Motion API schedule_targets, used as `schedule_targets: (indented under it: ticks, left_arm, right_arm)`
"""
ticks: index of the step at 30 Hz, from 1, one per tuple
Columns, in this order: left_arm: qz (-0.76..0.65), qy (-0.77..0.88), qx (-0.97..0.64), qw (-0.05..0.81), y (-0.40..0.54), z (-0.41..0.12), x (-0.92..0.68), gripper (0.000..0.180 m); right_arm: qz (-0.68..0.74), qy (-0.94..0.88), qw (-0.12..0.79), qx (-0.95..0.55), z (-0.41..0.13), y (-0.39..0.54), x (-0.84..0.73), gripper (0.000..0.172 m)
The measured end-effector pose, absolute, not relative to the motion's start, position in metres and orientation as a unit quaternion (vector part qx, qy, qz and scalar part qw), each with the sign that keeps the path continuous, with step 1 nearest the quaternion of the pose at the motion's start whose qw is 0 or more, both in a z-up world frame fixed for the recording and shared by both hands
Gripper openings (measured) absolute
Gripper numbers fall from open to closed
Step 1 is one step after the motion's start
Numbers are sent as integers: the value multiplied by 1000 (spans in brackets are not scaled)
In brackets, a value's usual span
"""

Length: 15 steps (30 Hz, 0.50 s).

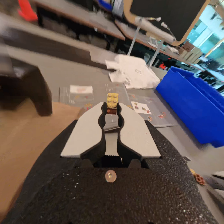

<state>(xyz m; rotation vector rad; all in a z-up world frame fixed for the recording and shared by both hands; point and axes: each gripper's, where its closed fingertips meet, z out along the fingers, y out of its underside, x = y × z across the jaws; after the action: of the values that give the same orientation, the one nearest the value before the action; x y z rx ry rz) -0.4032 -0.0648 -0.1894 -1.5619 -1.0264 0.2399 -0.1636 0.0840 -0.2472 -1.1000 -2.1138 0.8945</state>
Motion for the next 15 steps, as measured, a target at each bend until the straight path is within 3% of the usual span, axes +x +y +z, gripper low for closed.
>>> schedule_targets:
  ticks: [6,8,11,13,15]
  left_arm:
    - [103,-451,-665,586,-69,-193,-408,16]
    - [62,-425,-647,630,-57,-180,-401,16]
    - [-139,-324,-632,690,-13,-160,-356,16]
    - [-311,-263,-612,678,10,-153,-314,16]
    - [-389,-206,-625,645,22,-155,-280,16]
  right_arm:
    - [339,-794,291,-412,-247,84,-163,24]
    - [341,-793,291,-412,-247,84,-163,24]
    - [348,-787,292,-417,-244,85,-164,24]
    - [376,-767,304,-422,-234,88,-165,24]
    - [434,-737,305,-419,-217,87,-165,21]
